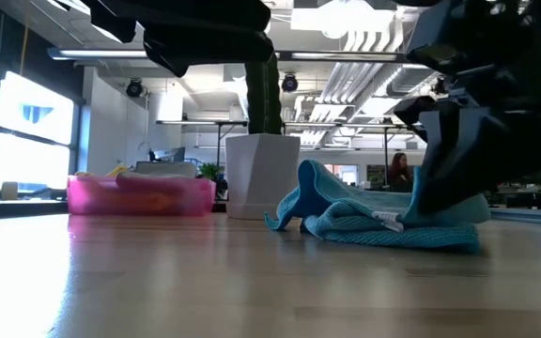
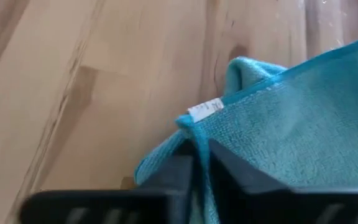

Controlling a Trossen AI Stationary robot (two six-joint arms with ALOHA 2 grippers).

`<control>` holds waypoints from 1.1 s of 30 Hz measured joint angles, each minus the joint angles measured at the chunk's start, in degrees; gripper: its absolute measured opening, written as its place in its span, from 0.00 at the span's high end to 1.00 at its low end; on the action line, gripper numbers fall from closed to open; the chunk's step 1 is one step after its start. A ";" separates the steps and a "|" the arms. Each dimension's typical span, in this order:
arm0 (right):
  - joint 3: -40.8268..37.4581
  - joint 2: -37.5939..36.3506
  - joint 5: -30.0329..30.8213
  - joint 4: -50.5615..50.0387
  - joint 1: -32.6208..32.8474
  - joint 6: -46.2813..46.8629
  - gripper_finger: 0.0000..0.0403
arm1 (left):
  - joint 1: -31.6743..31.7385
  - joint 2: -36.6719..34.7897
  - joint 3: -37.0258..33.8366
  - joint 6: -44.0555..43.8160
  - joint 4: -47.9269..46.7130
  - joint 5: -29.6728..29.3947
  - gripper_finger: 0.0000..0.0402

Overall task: Fold microfiber towels
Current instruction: Fold the blue microfiber towel

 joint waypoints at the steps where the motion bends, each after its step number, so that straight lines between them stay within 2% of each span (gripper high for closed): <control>1: 0.00 -0.31 0.00 0.03 0.00 1.03 0.96 | 0.00 0.00 0.00 0.03 0.00 0.00 0.47; 5: 0.65 -2.36 -0.08 -0.46 0.00 9.14 0.96 | 0.22 0.00 0.00 0.99 0.00 -0.02 0.47; 8: 3.02 -4.83 -0.20 -2.38 -0.04 14.62 0.99 | 0.70 0.00 0.00 4.01 0.00 -0.11 0.47; 15: 13.57 -8.05 1.41 -10.69 -0.04 25.05 1.00 | 3.50 0.00 0.00 10.64 1.89 -1.88 0.47; 19: 19.78 -8.03 2.44 -15.99 -0.04 25.36 1.00 | 6.01 0.00 0.00 10.61 7.11 -0.88 0.47; 24: 24.57 -8.01 6.55 -20.82 -0.18 27.64 1.00 | 7.66 0.00 0.02 10.63 10.60 3.52 0.47; 28: 26.64 -7.98 6.70 -21.49 -0.42 26.18 1.00 | 8.81 0.18 0.02 10.63 9.23 2.28 0.47; 33: 28.93 -7.98 6.73 -21.59 -0.39 24.48 1.00 | 10.97 0.35 0.02 8.57 2.96 -1.56 0.47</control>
